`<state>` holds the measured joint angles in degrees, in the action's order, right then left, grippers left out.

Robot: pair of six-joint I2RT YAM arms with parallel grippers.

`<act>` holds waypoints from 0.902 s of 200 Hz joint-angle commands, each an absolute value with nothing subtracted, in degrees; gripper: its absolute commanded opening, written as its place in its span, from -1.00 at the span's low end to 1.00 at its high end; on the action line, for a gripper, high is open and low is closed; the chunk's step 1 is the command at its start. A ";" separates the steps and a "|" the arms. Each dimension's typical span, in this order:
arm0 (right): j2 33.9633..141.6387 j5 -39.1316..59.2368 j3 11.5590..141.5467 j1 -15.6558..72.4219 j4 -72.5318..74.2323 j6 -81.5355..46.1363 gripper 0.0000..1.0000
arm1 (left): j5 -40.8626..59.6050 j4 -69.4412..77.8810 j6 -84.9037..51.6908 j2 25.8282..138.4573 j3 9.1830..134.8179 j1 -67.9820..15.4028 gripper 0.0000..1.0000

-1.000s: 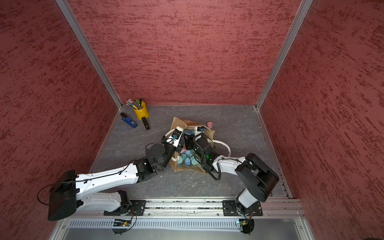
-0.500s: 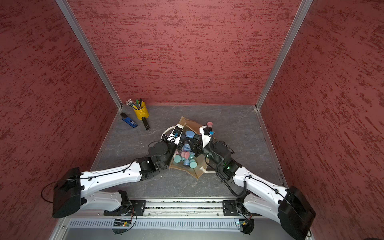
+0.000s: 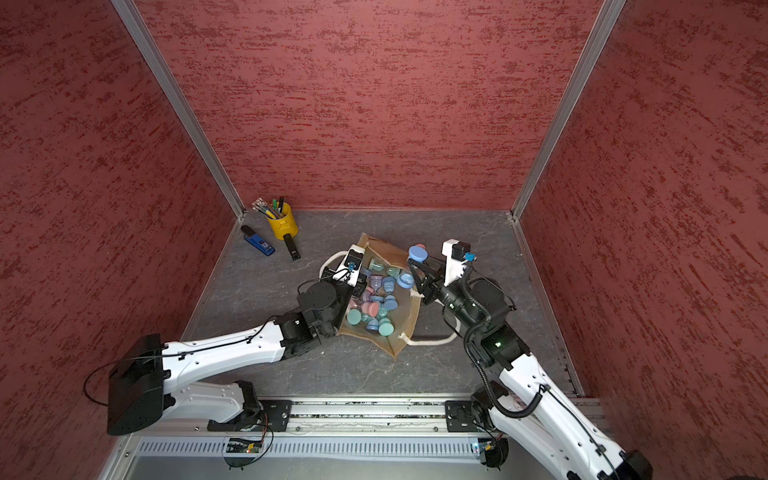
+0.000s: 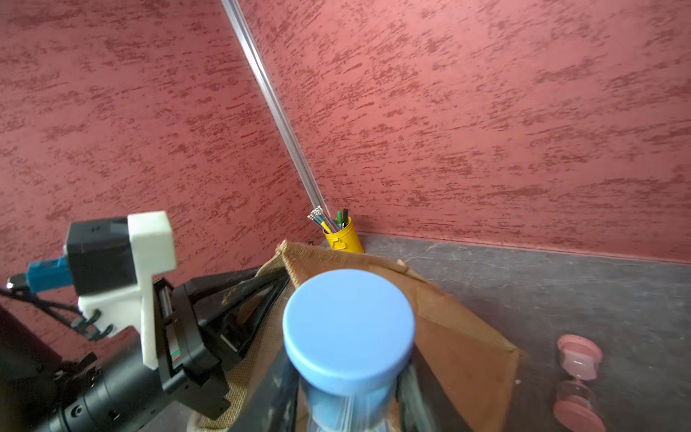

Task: 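Grasp a blue-capped timer with the right gripper and lift it out, then place the blue timer beside the pink timer with the right gripper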

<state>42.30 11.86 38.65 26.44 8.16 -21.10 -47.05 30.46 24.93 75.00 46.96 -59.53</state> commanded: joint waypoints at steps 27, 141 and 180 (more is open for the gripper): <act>53.51 9.71 52.65 14.61 -11.07 -25.49 -0.22 | -48.59 31.55 25.57 73.66 48.89 -59.59 -1.00; 80.09 11.69 64.10 2.15 -13.03 -19.73 -0.24 | -48.50 31.85 26.46 71.54 48.72 -59.75 -1.00; 87.18 9.51 62.53 2.19 -11.73 -14.92 -0.24 | -48.07 32.79 26.71 71.45 48.42 -59.68 -1.00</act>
<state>84.05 12.62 62.78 2.42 -10.98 -20.47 -48.07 28.51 26.02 73.52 47.05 -59.55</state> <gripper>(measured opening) 0.382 0.100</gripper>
